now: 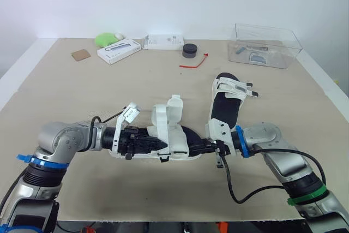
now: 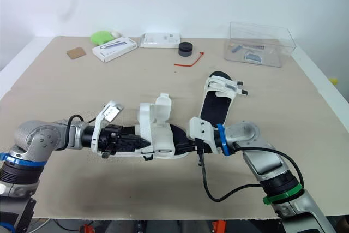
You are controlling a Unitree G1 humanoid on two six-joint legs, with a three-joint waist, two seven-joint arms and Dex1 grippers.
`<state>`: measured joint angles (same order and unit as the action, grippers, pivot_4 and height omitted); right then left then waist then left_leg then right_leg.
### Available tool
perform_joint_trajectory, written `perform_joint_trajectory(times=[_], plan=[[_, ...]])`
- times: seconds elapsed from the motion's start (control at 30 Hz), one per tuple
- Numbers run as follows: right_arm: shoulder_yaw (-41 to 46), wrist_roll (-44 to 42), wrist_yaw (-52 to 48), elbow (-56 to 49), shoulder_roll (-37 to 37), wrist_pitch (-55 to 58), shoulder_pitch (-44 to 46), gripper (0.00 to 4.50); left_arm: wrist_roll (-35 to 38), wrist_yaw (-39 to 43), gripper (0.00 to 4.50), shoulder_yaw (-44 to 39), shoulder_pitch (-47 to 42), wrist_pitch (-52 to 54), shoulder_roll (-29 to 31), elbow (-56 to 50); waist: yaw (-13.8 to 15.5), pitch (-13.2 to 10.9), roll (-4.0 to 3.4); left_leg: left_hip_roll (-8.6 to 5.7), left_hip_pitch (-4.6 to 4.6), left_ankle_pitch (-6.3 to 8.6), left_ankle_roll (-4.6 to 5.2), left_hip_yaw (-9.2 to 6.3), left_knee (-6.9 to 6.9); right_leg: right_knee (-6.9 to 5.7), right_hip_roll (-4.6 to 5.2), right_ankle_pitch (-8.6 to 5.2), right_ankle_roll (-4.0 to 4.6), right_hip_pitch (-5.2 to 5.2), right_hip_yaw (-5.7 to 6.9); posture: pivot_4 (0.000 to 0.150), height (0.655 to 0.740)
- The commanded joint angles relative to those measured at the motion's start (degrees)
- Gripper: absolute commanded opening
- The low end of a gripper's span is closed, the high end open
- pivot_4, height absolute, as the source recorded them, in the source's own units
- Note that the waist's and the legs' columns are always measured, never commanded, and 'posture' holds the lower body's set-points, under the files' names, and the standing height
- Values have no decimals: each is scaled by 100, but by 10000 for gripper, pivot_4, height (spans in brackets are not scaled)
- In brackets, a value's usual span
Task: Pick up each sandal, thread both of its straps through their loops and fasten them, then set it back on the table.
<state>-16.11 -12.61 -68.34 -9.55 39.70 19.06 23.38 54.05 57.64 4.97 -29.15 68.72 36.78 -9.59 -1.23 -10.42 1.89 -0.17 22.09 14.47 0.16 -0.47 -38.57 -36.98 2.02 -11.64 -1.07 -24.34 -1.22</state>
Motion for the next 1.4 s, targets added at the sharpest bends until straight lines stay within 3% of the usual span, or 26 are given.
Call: perform_joint_trajectory(times=[0.03, 0.17, 0.27, 0.37, 0.5, 0.87, 1.03, 1.4], plan=[[-55, 103, 0, -83, 84, 50, -24, 0, -204, 138, 953, 144, 72, -264, 122, -268, 0, 0, 0, 0, 0, 0, 0, 0, 0, 0, 0, 0, 0, 0, 0, 1500, 7400], [-59, 113, -21, -52, 88, 36, 1, 0, -270, 60, 953, 168, 115, -277, 111, -266, 0, 0, 0, 0, 0, 0, 0, 1, 0, 0, 1, 0, 0, 0, -1, 1500, 7400], [-58, 121, -30, -46, 91, 29, 11, 0, -116, 36, 9545, 2, 62, -192, 8, -187, 0, 0, 0, -1, -1, 0, 0, 0, 0, 0, 1, 0, 0, 0, 0, 1500, 7400], [-56, 132, -36, -38, 93, 20, 20, 0, -12, 138, 21178, -101, -113, -212, 14, -205, 0, 0, 0, 0, 0, 0, 0, 0, 0, 0, 1, 0, -1, 0, 0, 1500, 7400], [-54, 152, -41, -35, 93, 10, 25, 0, 103, 121, 21178, -292, -359, -234, -29, -78, 0, 0, 0, -1, -1, 0, 0, 1, -1, 0, 0, 1, -1, 1, 1, 1500, 7400], [-64, 180, -58, -29, 102, -25, 20, 0, -493, 38, 21178, -234, -655, -948, -259, 363, 0, 0, 0, -1, 1, 0, 0, 1, 0, 1, 1, 0, -2, 0, 0, 1500, 7400], [-60, 179, -50, -59, 111, -19, -4, 0, -570, 328, 466, 15, -144, -1030, -50, -107, -5, 0, 0, -1, 0, 0, 0, 2, 2, 1, 1, 0, -1, 0, -1, 1500, 7400], [-80, 173, -85, -34, 127, -35, 20, 0, -343, 121, 466, -36, 198, -738, -4, -568, 1, 0, 0, 0, 0, 0, 0, -2, 3, 2, 1, -3, 0, 0, 3, 1500, 7400]])
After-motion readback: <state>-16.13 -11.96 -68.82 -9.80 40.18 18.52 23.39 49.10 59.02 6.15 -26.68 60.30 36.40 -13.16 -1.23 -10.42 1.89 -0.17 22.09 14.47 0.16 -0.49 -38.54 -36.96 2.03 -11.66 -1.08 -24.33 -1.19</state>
